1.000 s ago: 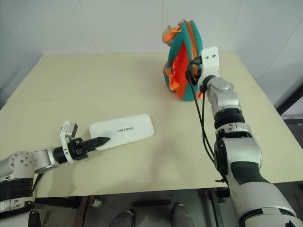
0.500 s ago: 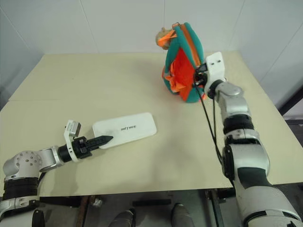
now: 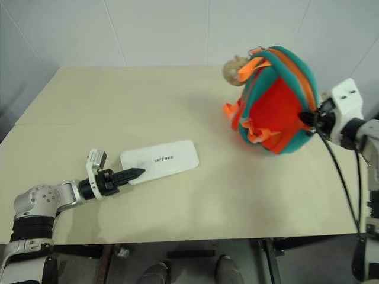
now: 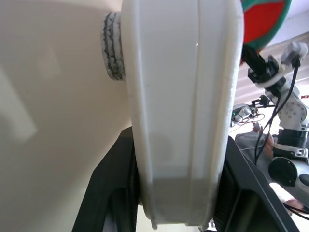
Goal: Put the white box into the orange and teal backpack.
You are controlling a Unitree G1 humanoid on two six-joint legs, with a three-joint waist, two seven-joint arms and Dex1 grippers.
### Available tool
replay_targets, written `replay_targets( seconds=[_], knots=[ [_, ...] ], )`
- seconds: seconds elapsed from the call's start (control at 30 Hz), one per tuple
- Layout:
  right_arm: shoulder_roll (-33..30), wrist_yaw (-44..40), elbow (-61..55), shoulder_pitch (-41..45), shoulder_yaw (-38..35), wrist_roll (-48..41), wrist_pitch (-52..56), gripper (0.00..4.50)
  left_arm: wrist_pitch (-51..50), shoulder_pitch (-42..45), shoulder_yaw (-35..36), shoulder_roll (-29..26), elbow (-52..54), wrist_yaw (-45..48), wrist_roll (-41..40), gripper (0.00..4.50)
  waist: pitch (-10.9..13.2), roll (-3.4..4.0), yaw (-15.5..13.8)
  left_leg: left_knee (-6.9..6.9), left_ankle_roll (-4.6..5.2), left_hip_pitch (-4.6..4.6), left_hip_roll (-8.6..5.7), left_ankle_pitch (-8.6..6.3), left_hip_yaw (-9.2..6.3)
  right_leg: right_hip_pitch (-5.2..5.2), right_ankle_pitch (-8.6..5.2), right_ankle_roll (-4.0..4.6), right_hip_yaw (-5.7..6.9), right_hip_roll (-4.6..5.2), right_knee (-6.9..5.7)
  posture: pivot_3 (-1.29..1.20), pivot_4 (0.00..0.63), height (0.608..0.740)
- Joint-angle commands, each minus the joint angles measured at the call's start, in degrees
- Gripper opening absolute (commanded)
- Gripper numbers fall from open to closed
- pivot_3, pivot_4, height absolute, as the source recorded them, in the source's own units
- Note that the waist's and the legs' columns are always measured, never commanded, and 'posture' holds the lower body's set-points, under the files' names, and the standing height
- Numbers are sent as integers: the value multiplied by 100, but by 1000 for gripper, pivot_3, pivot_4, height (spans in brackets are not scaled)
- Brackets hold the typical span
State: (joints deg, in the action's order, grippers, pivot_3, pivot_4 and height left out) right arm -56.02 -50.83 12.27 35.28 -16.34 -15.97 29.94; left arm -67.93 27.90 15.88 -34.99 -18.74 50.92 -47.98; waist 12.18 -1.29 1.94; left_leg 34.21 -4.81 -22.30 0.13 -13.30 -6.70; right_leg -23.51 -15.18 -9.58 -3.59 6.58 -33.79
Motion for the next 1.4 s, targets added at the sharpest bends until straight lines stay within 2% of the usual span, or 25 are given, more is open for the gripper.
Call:
replay_targets(
  seconds=[0.03,0.07,0.23,0.37,0.53,0.73,0.83,0.93,1.07,1.1,1.2,1.4],
  knots=[
    [-47,-241,-78,-258,-260,-261,-178,11,-17,45,-40,-115,14,6,100,1451,0,0,2,3,0,2,0,0,1,3,0,0,0,0,-1,0,150,740],
    [-14,-217,-69,-304,-256,-257,-258,11,-23,60,-45,-108,20,-2,100,1451,0,0,2,6,0,2,0,0,1,3,0,0,-1,0,-4,0,150,740],
    [-98,-322,-276,-679,-48,-99,-571,1537,-92,162,-156,-114,13,64,109,1451,-1,-1,-13,25,0,0,0,0,1,6,3,-2,-2,0,-8,0,150,740],
    [-274,-133,-591,-911,-413,-139,-403,2814,-64,328,-317,-149,-186,199,219,1451,-1,-1,-30,38,0,-4,-1,0,1,7,6,-3,-3,0,-9,0,150,740],
    [-343,141,-1721,-1596,-1108,-350,259,4412,143,714,-577,-153,-705,462,475,1451,0,-1,-55,39,3,-9,-2,-2,-1,6,6,-2,-2,0,-10,0,150,740],
    [-422,277,-2910,-2425,-1973,-665,1521,4463,519,1238,-838,-59,-1396,784,845,1451,-1,-1,-59,50,6,-13,-5,-4,-1,8,8,-5,-2,2,-8,0,150,740],
    [-247,319,-3771,-2522,-2258,-1437,2591,4463,623,1334,-910,-73,-1569,944,990,1451,-1,-1,-23,62,8,-13,-5,-6,-1,9,4,4,-2,2,-7,0,150,740],
    [33,458,-4630,-2585,-2293,-2222,3354,4463,671,1330,-877,-72,-1616,1000,1052,1451,-2,-3,-21,64,10,-11,2,-7,-1,10,-17,49,-2,-3,-9,0,150,740],
    [537,859,-5179,-2203,-1854,-3118,3714,4463,593,1129,-748,-128,-1392,981,1004,1451,-2,-5,-24,75,11,-13,1,-9,0,14,-16,52,-2,-1,-6,0,150,740],
    [638,1007,-5127,-2063,-1689,-3127,3679,4463,579,1095,-710,-133,-1346,954,991,1451,-2,-5,-19,77,11,-16,0,-9,0,14,-16,54,-2,1,-5,0,150,740],
    [1165,1642,-4270,-1201,-576,-2410,3032,4463,498,993,-464,-186,-1148,806,899,1451,-5,-16,8,79,12,-14,2,-10,0,14,-17,79,-3,-2,-1,0,150,740],
    [1819,2593,-2185,189,603,-892,1740,4463,212,624,-45,-271,-566,525,685,1451,-4,-14,-9,73,18,-22,1,-2,0,6,-4,94,-3,-1,6,0,150,740]
  ],
)
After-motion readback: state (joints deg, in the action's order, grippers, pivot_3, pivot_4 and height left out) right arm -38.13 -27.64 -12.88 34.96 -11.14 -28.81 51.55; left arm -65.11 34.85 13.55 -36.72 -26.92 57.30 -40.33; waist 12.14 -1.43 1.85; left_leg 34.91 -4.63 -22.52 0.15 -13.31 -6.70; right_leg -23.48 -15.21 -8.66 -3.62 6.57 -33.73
